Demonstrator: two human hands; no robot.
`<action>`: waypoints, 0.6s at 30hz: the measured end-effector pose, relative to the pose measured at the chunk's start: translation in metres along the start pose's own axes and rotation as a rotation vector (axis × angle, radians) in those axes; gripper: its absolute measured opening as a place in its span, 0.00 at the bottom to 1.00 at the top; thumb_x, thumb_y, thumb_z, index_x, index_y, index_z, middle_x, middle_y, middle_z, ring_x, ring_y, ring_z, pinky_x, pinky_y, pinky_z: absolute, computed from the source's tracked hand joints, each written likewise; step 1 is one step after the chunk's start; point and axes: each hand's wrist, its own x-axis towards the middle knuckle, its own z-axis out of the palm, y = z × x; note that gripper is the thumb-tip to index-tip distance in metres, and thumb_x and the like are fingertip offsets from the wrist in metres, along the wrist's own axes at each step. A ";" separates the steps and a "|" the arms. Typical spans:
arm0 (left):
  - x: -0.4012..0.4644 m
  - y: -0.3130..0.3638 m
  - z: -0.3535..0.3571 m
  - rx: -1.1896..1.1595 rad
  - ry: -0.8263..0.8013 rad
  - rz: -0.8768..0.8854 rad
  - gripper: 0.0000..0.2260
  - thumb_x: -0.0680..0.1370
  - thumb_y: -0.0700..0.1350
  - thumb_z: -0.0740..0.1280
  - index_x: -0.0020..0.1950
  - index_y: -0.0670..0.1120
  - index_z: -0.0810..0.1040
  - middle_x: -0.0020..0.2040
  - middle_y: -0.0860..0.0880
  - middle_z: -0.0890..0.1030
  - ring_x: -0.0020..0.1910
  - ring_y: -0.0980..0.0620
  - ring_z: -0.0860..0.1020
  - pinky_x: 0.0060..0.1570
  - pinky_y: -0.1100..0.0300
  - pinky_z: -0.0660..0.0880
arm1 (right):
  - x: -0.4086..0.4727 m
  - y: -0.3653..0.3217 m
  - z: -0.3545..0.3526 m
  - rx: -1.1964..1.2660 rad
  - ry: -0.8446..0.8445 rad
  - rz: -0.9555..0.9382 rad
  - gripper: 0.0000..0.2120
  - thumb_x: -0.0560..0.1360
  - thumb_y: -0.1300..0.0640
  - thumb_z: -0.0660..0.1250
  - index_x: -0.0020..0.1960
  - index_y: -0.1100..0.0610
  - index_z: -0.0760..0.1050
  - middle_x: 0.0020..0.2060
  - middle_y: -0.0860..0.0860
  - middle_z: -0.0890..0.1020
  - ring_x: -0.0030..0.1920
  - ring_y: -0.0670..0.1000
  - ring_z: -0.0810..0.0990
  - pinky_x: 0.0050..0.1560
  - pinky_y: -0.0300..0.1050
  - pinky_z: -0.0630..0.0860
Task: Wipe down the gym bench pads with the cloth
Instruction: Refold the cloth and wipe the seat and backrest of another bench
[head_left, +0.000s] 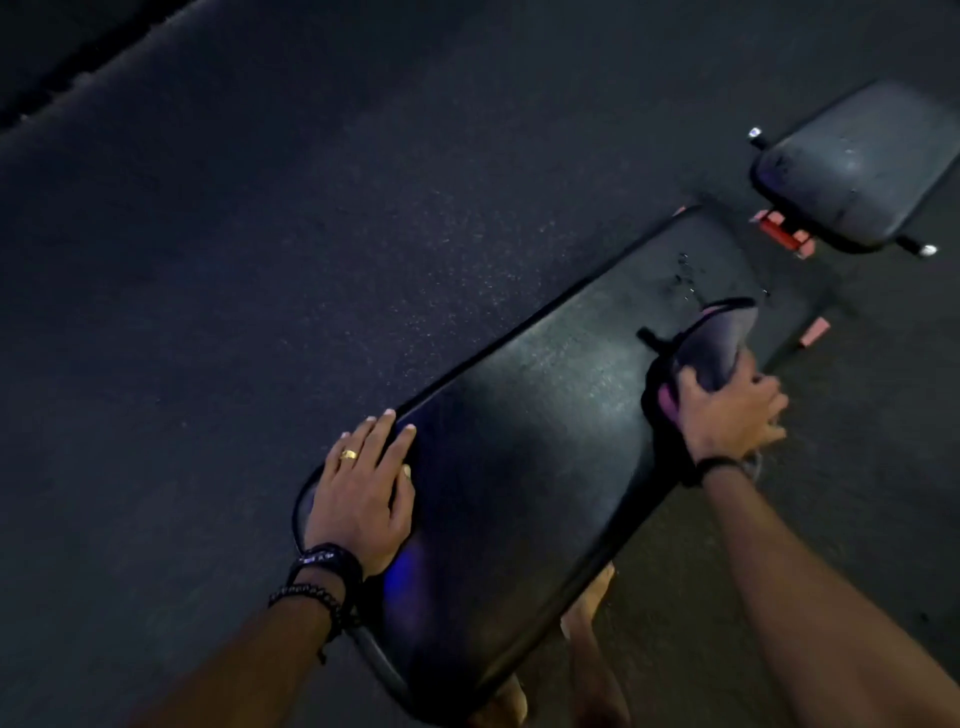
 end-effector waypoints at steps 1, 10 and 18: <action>-0.001 0.001 0.001 0.002 0.003 0.005 0.23 0.79 0.50 0.52 0.72 0.45 0.71 0.73 0.44 0.70 0.71 0.43 0.68 0.72 0.44 0.63 | 0.001 -0.002 -0.001 0.027 -0.008 0.071 0.33 0.68 0.39 0.61 0.71 0.50 0.68 0.61 0.62 0.71 0.65 0.65 0.67 0.62 0.67 0.64; -0.009 -0.001 0.001 0.040 -0.017 0.048 0.25 0.79 0.50 0.49 0.73 0.45 0.70 0.74 0.42 0.68 0.72 0.40 0.67 0.71 0.41 0.63 | -0.271 0.029 -0.030 0.199 -0.102 -0.111 0.31 0.74 0.38 0.63 0.73 0.50 0.63 0.67 0.55 0.65 0.67 0.58 0.66 0.62 0.66 0.71; 0.006 0.016 -0.015 0.087 -0.020 0.085 0.25 0.76 0.52 0.52 0.62 0.43 0.80 0.67 0.40 0.76 0.67 0.38 0.72 0.68 0.39 0.66 | -0.103 0.019 0.001 0.340 -0.095 0.149 0.38 0.73 0.39 0.68 0.78 0.46 0.56 0.74 0.56 0.60 0.72 0.61 0.60 0.66 0.63 0.68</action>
